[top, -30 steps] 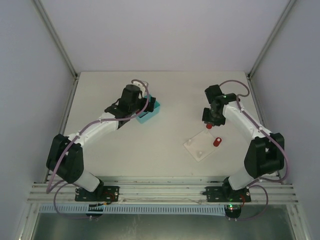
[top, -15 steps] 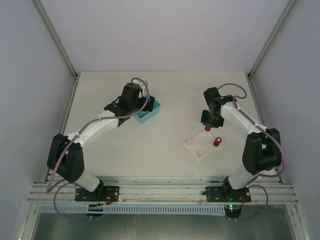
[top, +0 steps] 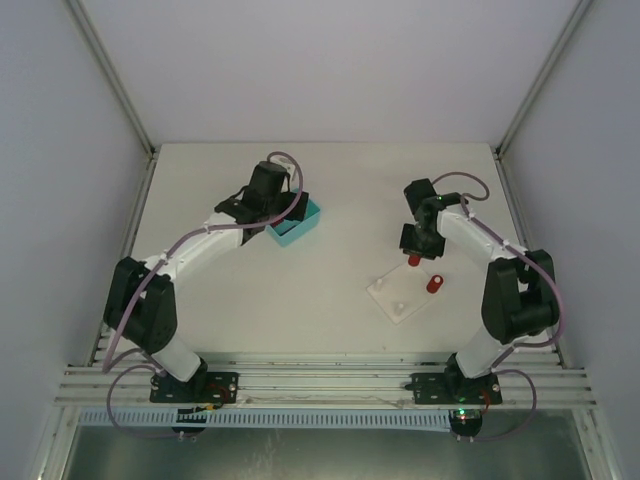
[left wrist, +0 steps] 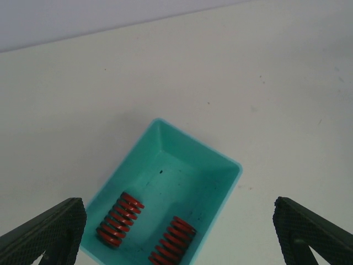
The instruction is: Install the large spring
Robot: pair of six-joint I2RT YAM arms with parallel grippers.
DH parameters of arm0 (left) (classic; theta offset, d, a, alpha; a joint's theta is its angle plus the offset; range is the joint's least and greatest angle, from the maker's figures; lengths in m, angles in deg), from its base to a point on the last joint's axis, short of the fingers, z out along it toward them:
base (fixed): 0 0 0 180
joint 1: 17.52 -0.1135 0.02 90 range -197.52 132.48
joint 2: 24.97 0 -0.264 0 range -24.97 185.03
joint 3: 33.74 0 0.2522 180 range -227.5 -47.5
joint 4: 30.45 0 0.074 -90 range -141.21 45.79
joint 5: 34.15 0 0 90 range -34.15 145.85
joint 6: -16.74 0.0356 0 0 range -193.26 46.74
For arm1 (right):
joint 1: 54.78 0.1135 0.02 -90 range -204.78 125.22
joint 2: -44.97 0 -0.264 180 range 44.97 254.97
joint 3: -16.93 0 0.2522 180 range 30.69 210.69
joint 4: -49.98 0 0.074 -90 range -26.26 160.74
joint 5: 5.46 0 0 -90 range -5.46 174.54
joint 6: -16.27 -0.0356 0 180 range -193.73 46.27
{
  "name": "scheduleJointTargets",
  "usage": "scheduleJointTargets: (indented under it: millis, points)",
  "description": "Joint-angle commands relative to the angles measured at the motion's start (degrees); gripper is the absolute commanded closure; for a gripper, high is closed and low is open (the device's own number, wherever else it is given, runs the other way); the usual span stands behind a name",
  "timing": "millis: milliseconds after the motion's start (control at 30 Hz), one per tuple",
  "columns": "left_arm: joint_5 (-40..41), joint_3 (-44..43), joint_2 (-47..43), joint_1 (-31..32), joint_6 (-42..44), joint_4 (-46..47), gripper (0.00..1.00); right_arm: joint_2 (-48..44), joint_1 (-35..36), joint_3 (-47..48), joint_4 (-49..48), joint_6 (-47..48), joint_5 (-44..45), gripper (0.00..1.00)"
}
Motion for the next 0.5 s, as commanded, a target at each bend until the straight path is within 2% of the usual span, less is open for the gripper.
scheduleJointTargets:
  millis: [0,200,267,367,467]
  points:
    - [0.34,-3.81,2.32,-0.29,2.36,-3.46,0.10,-1.30,-0.13,0.06,1.18,-0.71,0.46,0.62]
    - [2.05,-7.27,5.93,-0.83,5.49,-6.82,0.19,-5.73,-0.13,2.78,5.59,-0.31,0.91,0.50]
    - [2.77,-8.78,7.79,-1.26,6.62,-9.03,0.26,-8.11,-0.13,3.40,7.35,-0.20,0.96,0.48]
    - [2.64,-11.55,10.96,-2.55,7.56,-13.23,0.39,-11.96,-0.13,4.68,10.28,-0.12,0.86,0.39]
    - [0.86,-13.88,14.34,-4.24,7.83,-16.49,0.47,-15.75,-0.13,5.85,13.07,-0.07,0.64,0.32]
